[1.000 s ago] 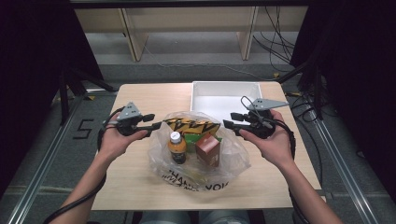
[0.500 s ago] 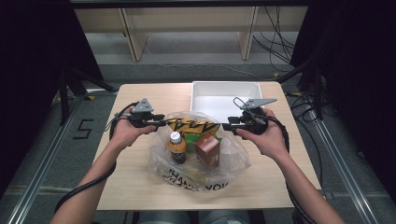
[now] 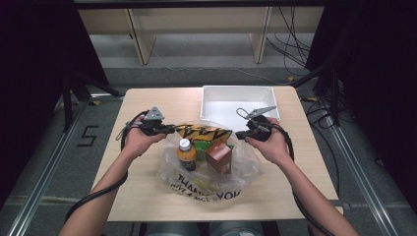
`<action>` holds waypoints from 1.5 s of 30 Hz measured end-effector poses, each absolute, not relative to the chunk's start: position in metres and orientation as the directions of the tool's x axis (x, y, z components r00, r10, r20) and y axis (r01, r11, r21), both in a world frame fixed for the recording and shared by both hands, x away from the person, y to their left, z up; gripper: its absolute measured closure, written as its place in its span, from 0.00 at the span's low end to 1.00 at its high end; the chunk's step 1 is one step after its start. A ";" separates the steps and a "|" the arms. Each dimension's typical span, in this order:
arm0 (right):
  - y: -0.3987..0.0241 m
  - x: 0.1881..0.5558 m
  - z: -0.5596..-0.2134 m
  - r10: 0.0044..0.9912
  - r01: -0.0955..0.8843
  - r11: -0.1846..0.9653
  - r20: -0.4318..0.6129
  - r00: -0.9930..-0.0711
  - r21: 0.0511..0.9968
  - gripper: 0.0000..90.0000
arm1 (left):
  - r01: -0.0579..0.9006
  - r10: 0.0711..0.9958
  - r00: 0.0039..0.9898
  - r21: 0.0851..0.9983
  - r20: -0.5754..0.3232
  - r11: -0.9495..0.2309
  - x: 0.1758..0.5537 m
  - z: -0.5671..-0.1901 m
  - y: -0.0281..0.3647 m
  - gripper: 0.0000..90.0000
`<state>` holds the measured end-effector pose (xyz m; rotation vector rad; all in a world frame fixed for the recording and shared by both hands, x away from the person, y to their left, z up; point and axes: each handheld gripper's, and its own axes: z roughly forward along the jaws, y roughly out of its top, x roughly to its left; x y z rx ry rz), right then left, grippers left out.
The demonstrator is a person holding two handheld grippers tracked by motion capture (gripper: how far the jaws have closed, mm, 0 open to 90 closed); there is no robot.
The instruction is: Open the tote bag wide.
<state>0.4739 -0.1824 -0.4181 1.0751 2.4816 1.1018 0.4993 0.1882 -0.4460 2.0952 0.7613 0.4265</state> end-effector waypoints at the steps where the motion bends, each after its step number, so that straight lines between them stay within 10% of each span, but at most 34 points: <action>1: -0.184 0.474 -0.420 0.691 0.534 0.470 0.083 -0.718 0.703 1.00 | 0.371 0.658 0.753 0.810 0.023 -0.453 0.500 -0.449 0.187 0.96; 35: -0.180 0.484 -0.475 0.754 0.615 0.486 0.059 -0.654 0.621 1.00 | 0.510 0.735 0.677 0.704 0.025 -0.494 0.504 -0.496 0.168 0.94; 45: -0.183 0.478 -0.465 0.764 0.617 0.459 0.069 -0.641 0.639 0.82 | 0.504 0.748 0.663 0.728 0.018 -0.465 0.497 -0.485 0.176 0.72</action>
